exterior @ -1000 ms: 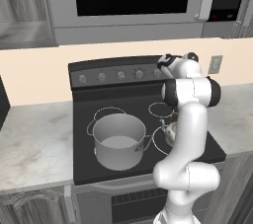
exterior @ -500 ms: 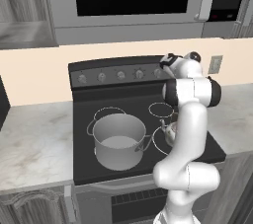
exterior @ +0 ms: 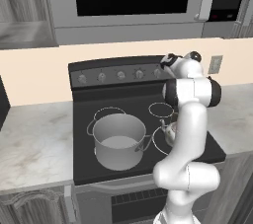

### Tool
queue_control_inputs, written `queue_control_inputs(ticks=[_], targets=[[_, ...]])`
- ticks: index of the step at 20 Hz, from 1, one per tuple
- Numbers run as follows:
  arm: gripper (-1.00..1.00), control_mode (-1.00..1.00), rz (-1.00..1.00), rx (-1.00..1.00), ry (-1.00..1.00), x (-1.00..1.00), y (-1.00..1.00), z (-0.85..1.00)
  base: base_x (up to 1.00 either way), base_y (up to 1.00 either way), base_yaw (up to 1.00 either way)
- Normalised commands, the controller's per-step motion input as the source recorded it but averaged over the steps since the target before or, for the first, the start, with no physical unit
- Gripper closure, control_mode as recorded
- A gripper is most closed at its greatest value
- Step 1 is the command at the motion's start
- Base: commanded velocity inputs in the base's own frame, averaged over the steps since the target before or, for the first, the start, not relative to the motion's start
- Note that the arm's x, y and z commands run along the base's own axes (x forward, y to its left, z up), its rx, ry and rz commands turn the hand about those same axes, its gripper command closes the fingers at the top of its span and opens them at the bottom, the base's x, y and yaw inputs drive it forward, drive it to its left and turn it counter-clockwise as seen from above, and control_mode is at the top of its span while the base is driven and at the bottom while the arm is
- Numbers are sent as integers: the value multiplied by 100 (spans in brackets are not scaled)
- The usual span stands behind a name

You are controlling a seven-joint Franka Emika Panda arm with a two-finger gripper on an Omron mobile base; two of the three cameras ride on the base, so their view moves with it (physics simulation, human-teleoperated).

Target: Pick the kettle from the cabinet and place it on a stove burner. Then pick the pot from the counter and place it on another stove burner. Finally, turn both burners on.

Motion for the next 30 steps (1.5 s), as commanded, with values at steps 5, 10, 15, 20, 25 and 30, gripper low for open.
queue_control_inputs(ticks=[5, 10, 15, 20, 25, 30], targets=[[100, -100, 4, -14, -7, 0, -12, -3, 0, 0, 0], [100, -100, 4, -15, -8, 0, -9, -5, 0, 0, 0], [100, -100, 4, -14, -7, 0, -7, -8, 0, 0, 0], [100, -100, 5, -14, -7, 0, -8, -10, 0, 0, 0], [100, -100, 5, -15, -6, 0, -4, -6, 0, 0, 0], [100, -100, 5, -16, -7, 0, -3, 0, 0, 0, 0]])
